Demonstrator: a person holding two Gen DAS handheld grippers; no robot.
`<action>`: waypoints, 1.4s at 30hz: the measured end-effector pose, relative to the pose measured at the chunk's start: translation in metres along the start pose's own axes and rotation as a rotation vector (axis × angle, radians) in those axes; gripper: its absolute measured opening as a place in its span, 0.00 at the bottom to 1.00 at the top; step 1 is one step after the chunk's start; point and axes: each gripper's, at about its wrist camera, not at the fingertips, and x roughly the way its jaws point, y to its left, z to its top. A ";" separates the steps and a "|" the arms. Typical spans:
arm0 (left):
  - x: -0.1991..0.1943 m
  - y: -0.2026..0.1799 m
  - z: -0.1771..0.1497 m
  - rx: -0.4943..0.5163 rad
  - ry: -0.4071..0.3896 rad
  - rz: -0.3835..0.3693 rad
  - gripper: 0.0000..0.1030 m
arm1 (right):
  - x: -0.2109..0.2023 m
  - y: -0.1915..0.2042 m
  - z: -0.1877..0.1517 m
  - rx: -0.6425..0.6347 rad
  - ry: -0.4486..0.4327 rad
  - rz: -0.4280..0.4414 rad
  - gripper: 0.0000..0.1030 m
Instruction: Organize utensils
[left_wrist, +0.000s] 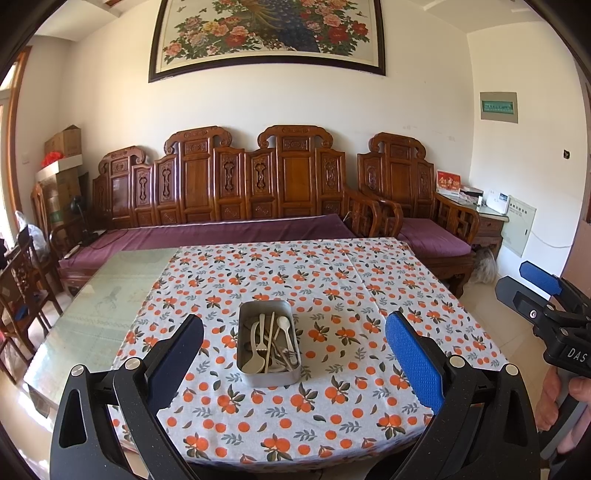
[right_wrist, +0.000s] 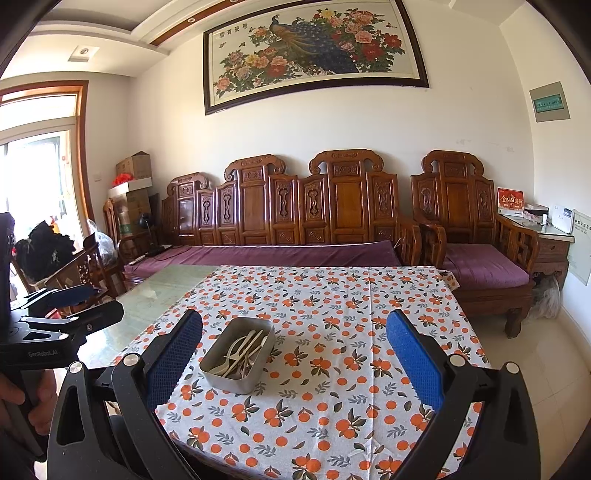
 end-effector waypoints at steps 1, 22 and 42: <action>0.000 0.000 0.000 -0.001 0.000 0.000 0.92 | 0.000 0.000 0.000 0.000 0.000 0.000 0.97; 0.000 -0.001 -0.001 -0.003 0.000 -0.003 0.92 | 0.001 0.003 -0.003 -0.003 0.000 -0.001 0.97; -0.005 -0.003 0.002 -0.003 -0.011 0.001 0.92 | 0.002 0.002 -0.004 0.000 0.000 0.000 0.97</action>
